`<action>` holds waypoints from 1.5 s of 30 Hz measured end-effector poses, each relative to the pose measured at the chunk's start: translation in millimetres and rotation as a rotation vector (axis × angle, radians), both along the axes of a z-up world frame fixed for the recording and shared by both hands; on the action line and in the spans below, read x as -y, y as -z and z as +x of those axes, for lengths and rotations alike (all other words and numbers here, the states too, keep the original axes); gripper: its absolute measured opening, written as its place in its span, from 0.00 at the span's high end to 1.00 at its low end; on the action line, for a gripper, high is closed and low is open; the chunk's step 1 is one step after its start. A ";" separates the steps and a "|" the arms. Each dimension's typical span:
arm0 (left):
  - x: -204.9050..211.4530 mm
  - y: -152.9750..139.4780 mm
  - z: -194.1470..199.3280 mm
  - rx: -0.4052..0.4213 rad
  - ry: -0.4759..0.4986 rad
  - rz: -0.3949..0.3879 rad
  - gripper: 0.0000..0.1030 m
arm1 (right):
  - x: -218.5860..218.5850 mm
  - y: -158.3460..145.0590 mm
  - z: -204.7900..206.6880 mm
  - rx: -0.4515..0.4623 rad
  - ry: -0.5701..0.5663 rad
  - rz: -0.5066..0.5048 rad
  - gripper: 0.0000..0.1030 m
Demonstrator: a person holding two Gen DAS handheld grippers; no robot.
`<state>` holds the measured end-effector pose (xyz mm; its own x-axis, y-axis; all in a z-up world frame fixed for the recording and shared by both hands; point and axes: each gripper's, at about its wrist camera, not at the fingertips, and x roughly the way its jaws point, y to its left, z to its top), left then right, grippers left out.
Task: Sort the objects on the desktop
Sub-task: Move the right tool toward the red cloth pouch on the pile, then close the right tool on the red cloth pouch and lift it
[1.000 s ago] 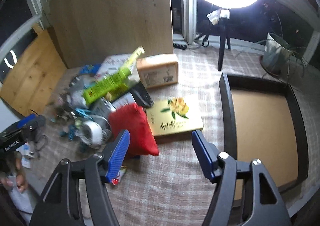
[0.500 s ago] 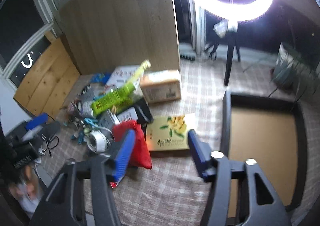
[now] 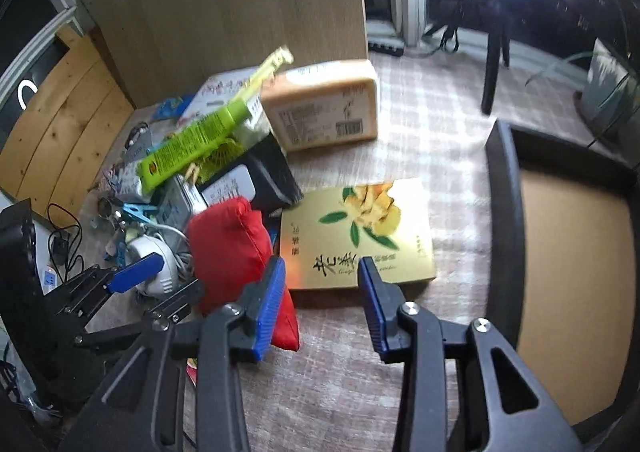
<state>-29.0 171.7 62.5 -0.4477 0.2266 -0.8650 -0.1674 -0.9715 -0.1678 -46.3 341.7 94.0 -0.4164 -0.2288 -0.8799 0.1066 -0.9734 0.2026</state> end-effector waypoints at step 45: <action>-11.4 -9.4 -6.2 0.046 0.036 0.219 0.35 | 26.8 28.6 -18.8 0.133 -0.104 -0.183 0.60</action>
<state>-35.2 183.2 71.9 -0.3968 0.4262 -0.8130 -0.1882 -0.9046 -0.3824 -65.1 315.0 65.4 -0.2653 -0.4245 -0.8657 0.1645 -0.9046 0.3931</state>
